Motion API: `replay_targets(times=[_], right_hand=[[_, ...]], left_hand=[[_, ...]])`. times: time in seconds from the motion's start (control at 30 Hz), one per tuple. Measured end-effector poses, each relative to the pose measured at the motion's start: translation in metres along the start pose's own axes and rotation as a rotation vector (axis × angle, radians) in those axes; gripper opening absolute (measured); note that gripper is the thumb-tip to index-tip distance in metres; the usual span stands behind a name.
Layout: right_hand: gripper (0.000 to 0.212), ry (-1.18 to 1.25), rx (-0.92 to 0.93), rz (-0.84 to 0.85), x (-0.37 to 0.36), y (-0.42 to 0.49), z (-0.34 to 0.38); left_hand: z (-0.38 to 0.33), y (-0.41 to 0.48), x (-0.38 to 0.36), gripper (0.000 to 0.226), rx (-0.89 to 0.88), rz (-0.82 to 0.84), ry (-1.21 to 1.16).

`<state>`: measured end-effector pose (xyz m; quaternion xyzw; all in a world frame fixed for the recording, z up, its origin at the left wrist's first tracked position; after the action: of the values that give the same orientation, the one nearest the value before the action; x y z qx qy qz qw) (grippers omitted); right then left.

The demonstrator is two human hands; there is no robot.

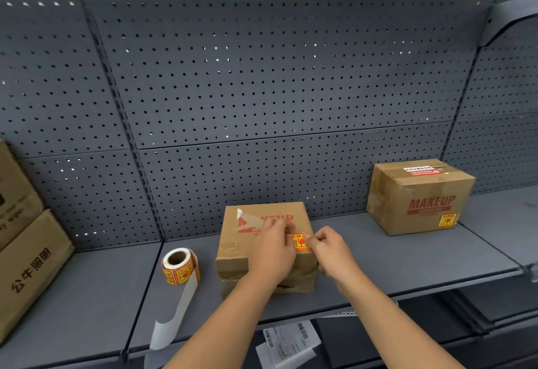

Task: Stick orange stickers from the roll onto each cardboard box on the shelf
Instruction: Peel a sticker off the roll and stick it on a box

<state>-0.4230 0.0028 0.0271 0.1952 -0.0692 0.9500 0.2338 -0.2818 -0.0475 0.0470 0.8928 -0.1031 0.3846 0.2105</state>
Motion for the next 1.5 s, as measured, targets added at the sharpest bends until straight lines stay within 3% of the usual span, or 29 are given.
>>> replay_targets(times=[0.27,0.63,0.8,0.93,1.13,1.5], right_hand=[[0.045,-0.278,0.084,-0.033,-0.001,0.006,0.014],[0.028,0.213,-0.032,-0.027,-0.009,0.002,0.010],[0.026,0.302,-0.120,0.011,-0.007,0.002,0.006],[0.035,0.151,-0.103,0.074,0.002,0.006,0.007],[0.039,-0.031,-0.002,0.018,-0.005,0.009,0.017],[0.032,-0.024,0.002,0.014,-0.008,0.006,0.020]], left_hand=[[0.003,0.020,0.001,0.024,0.071,0.053,0.050],[0.008,0.025,0.001,0.012,0.149,0.046,-0.042],[0.010,0.022,0.001,0.014,0.123,0.043,-0.047],[0.008,0.023,0.005,0.020,0.123,0.051,-0.053],[0.006,0.019,0.002,0.020,0.098,-0.002,-0.009],[0.004,0.021,-0.002,0.025,0.125,0.003,0.017]])
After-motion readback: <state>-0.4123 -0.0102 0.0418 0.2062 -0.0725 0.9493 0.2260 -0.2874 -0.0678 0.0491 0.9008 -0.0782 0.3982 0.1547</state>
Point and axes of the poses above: each hand's wrist, its own y-axis towards the middle knuckle, its own x-axis out of the back of the hand, z = x × y, the point moved 2 cm from there along y, towards the middle knuckle, and after that the axes turned 1 degree about x, right-handed, at the moved point
